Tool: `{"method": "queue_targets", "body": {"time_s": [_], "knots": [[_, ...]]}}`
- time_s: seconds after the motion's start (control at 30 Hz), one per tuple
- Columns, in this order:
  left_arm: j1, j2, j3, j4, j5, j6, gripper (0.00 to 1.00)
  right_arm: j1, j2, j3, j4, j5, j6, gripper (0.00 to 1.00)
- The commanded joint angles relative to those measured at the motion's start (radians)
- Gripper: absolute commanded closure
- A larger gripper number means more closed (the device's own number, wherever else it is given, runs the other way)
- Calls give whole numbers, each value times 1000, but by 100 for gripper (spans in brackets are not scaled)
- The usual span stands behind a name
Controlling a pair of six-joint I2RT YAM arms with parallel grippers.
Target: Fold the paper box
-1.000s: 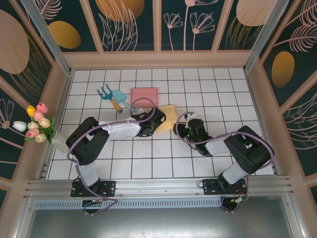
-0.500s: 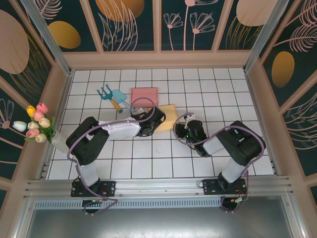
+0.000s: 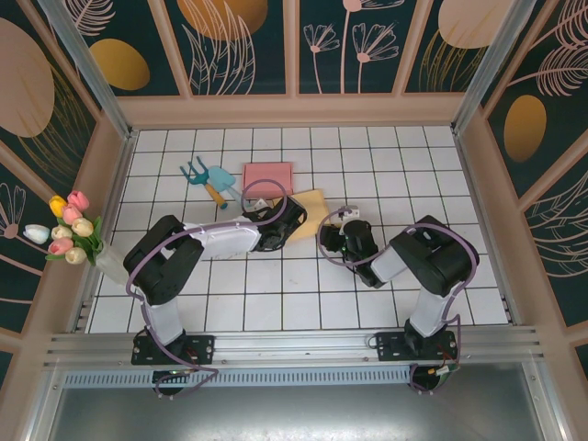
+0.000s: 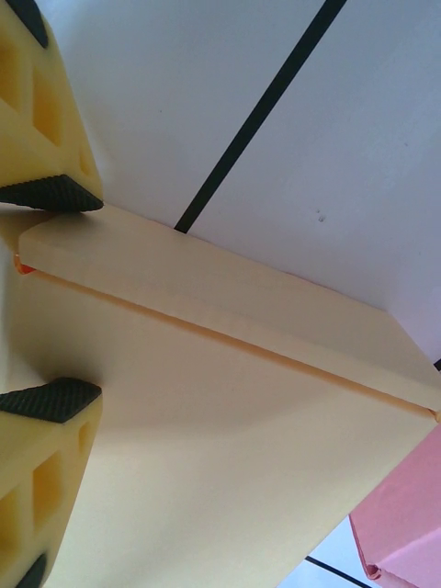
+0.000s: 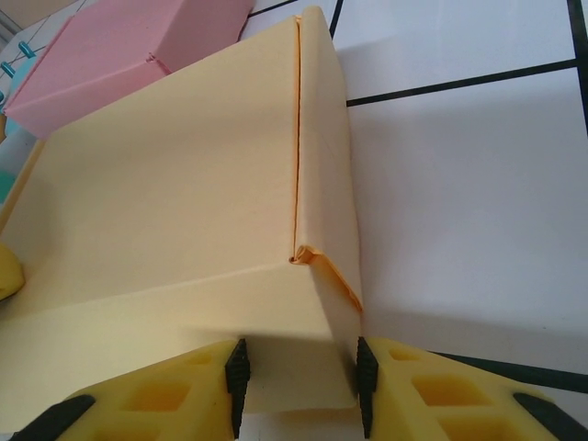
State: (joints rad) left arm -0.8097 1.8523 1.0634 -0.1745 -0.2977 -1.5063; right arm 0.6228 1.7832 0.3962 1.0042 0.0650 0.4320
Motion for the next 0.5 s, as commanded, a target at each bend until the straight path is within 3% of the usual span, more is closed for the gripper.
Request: {"method": "queue_targets", "body": {"time_s": [0.0,0.1,0.27,0.47], "knots": [[13,126,-85,-230,68,44,47,14,37,27,-85,22,15,63],[12,126,-84,-229,68,47,47,18,54,45,-108,42,12,71],[12,128,-82,-223,72,60,47,34,99,92,-138,37,-6,70],[12,141,-75,-219,83,78,47,109,147,197,-251,137,-28,71]]}}
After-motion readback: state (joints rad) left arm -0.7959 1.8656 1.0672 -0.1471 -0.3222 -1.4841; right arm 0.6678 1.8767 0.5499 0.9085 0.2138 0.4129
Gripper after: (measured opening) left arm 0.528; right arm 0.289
